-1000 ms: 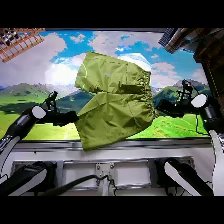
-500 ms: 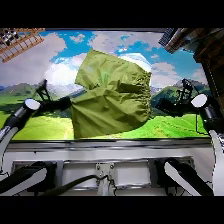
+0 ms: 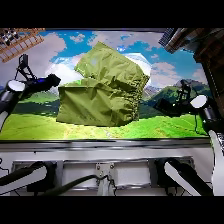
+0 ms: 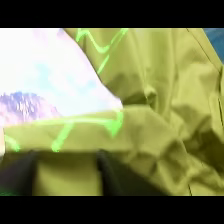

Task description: Fold the clothes and pants, and hang the long-sleeved shirts on hangers.

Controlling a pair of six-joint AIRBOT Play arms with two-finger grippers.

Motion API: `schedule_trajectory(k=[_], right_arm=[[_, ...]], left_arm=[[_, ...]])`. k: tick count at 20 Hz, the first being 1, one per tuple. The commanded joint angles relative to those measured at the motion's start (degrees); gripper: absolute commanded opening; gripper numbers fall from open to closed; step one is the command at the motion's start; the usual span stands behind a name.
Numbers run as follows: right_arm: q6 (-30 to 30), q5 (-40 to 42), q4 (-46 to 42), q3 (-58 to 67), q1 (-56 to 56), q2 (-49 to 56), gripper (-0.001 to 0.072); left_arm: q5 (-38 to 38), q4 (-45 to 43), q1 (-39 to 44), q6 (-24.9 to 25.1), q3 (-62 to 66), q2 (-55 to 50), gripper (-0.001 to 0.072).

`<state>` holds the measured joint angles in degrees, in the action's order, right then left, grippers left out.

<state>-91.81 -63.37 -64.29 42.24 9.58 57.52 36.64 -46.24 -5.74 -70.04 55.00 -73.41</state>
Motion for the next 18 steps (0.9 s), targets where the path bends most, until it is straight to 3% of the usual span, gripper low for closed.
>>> schedule_trajectory(k=[1, 7, 10, 18], right_arm=[[1.5, -1.8, 7.7, -5.9, -0.9, -0.4, 0.0504], [0.6, 12.1, 10.7, -13.5, -9.6, 0.3, 0.0507], [-1.9, 15.3, 11.4, -13.5, -12.5, 3.0, 0.0513], [-2.0, 25.8, 19.8, -13.5, -18.0, 9.7, 0.053]], left_arm=[[12.7, -1.8, -3.4, 0.4, -0.8, 4.2, 0.0205], [12.7, -1.6, -3.8, -9.8, -14.9, 18.9, 0.0223], [13.4, -1.3, -3.8, -10.2, -19.4, 23.6, 0.0223], [17.0, -1.3, -3.8, -10.1, -20.3, 26.0, 0.0223]])
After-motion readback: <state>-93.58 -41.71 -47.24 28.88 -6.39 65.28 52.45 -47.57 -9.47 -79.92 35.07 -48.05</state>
